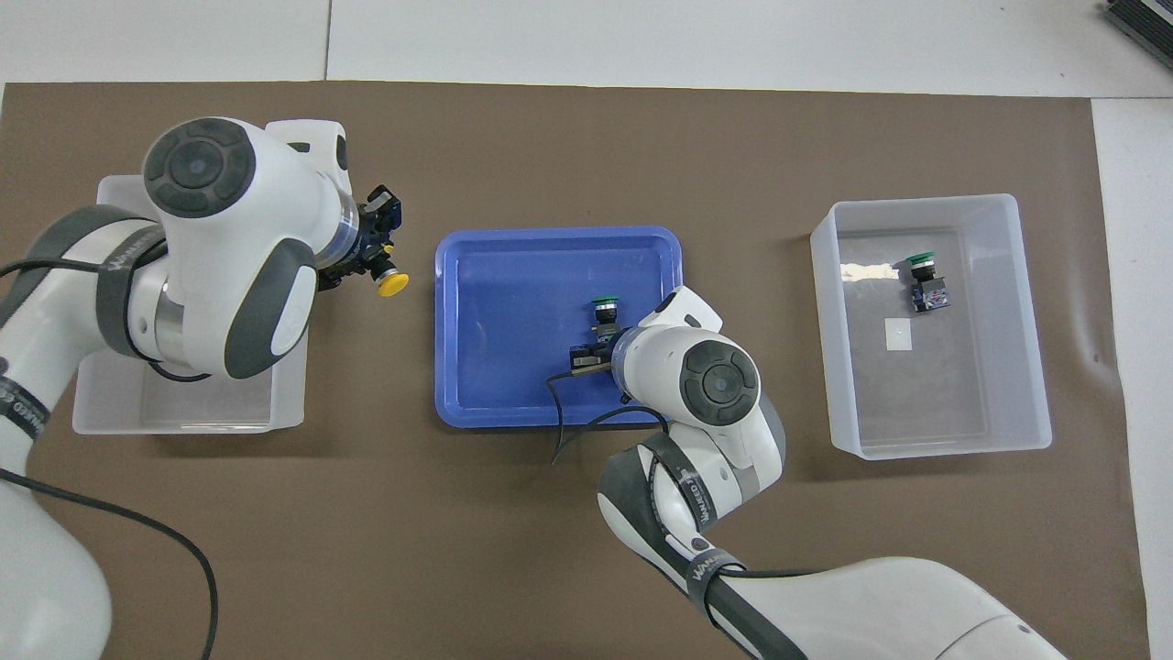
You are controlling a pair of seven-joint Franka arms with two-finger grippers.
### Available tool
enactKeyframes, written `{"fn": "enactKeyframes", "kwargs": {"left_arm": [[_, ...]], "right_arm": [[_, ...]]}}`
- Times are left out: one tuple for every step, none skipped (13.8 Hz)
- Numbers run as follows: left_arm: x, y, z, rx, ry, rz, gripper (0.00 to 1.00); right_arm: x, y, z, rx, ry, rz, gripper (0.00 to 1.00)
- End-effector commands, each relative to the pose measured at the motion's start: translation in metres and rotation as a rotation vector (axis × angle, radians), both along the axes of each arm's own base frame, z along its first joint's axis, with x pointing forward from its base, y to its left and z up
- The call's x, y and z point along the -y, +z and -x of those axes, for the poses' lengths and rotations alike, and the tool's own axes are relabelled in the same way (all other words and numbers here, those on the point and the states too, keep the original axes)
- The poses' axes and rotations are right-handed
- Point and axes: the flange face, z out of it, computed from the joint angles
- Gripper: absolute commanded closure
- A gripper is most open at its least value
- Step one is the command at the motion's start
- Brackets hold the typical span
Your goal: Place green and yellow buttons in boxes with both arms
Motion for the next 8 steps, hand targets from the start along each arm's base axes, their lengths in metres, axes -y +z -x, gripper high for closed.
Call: {"fn": "enactKeyframes", "kwargs": {"left_arm": [[-0.053,0.019,0.003,-0.051,-0.144,0.017,1.0],[-0.064,0.022,0.003,-0.066,-0.203,0.012,1.0],[-0.078,0.021,0.002,-0.076,-0.242,0.008,1.0],[-0.093,0.02,0.001,-0.089,-0.275,0.006,1.0],[-0.107,0.02,0.002,-0.098,-0.33,0.004,1.0],[-0.121,0.023,0.003,-0.1,-0.39,0.002,1.0],[-0.137,0.023,0.003,-0.109,-0.443,0.001,1.0],[-0.149,0.022,0.003,-0.113,-0.483,0.001,1.0]], "right_arm": [[0.01,0.006,-0.008,0.022,0.012,-0.002,0.88],[0.011,0.009,-0.007,0.022,0.011,-0.001,0.88],[0.012,0.013,-0.007,0.028,0.01,-0.003,0.88],[0.015,0.018,-0.009,0.033,0.001,-0.006,0.98],[0.022,0.023,-0.013,0.037,-0.015,-0.008,1.0],[0.023,0.031,-0.014,0.048,-0.018,-0.012,1.0],[0.026,0.04,-0.017,0.058,-0.028,-0.019,1.0],[0.038,0.055,-0.022,0.066,-0.046,-0.02,1.0]]}}
